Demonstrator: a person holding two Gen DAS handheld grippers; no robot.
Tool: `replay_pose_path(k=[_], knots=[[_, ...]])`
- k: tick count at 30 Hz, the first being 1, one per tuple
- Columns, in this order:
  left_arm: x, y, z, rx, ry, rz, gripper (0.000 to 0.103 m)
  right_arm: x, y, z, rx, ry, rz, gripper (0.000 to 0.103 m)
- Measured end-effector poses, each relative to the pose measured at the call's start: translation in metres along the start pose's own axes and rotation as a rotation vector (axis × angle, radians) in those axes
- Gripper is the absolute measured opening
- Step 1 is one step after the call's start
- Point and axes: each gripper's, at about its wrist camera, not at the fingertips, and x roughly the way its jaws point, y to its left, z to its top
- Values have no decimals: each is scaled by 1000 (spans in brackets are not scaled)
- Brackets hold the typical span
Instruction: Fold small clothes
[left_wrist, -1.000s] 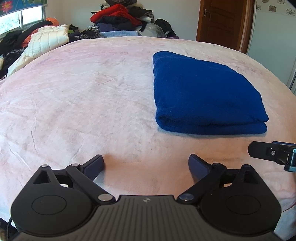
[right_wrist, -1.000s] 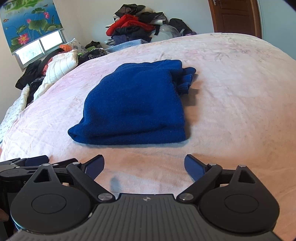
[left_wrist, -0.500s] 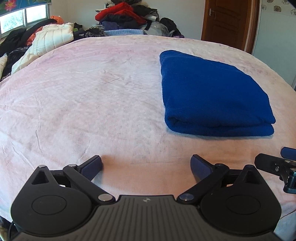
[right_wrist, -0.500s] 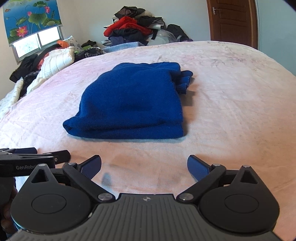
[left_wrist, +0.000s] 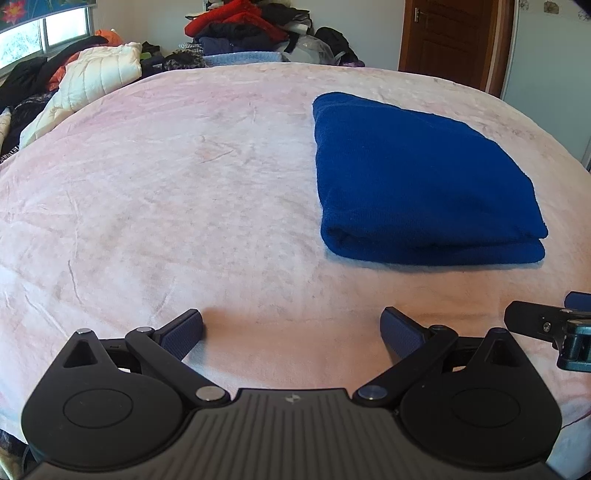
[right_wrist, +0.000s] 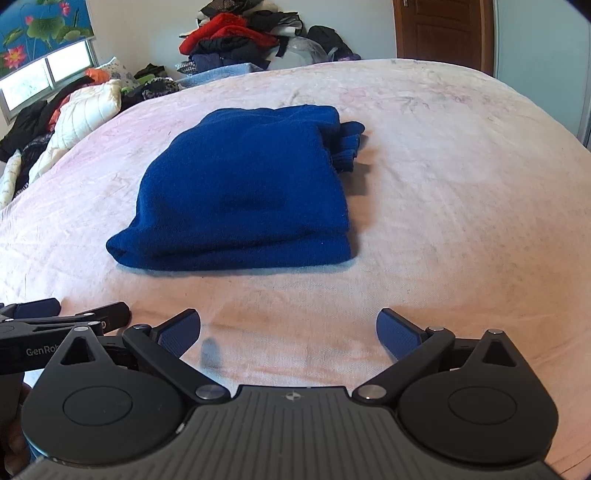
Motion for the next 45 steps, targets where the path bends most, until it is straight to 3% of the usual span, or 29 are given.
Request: replay_pose_path(k=[6,15,21,45], knots=[[0,1,-1,1,-3,-3,103,5,20,-7,-148,16,-80,103],[0,2,0,3,-3,-7,103,4,17,-6,-121,13,-79,102],[-1,1,0,2,1,-7,103,5,9,-4,-87,3,-129,102],[2,0,6,-16,43,-2,103,11,7,-1,-80,13,-132,103]])
